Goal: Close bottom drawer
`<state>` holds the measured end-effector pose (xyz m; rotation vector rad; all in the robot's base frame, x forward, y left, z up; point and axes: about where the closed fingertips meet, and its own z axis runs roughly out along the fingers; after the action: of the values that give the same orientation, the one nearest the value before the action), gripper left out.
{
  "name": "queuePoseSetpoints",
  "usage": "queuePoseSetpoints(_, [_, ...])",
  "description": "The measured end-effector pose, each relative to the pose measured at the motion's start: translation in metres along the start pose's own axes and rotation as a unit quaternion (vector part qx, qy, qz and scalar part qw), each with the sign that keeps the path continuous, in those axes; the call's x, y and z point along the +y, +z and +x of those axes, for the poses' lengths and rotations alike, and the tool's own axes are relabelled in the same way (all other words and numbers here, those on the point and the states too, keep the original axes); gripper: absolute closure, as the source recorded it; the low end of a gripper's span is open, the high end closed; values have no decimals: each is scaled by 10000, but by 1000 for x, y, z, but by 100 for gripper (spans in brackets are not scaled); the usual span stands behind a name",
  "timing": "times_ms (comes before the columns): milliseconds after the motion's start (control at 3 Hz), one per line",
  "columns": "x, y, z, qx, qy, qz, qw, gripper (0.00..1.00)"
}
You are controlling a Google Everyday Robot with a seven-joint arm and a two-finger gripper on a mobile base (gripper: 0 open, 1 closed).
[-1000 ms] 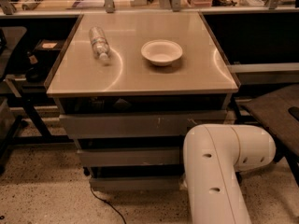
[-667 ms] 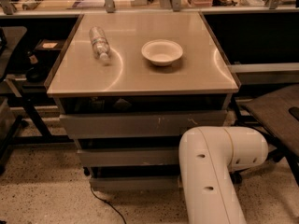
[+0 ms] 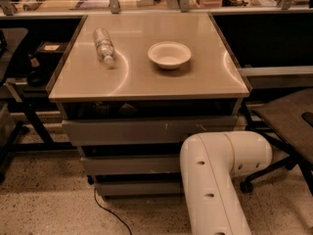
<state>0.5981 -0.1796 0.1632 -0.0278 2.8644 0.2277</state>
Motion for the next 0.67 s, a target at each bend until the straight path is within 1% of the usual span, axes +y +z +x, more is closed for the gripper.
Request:
queuePoseSetpoints(333, [-9,-13,14,227,91,-49,9997,100])
queuePoseSetpoints(667, [-60,-64,50,684,602,50,9958,100])
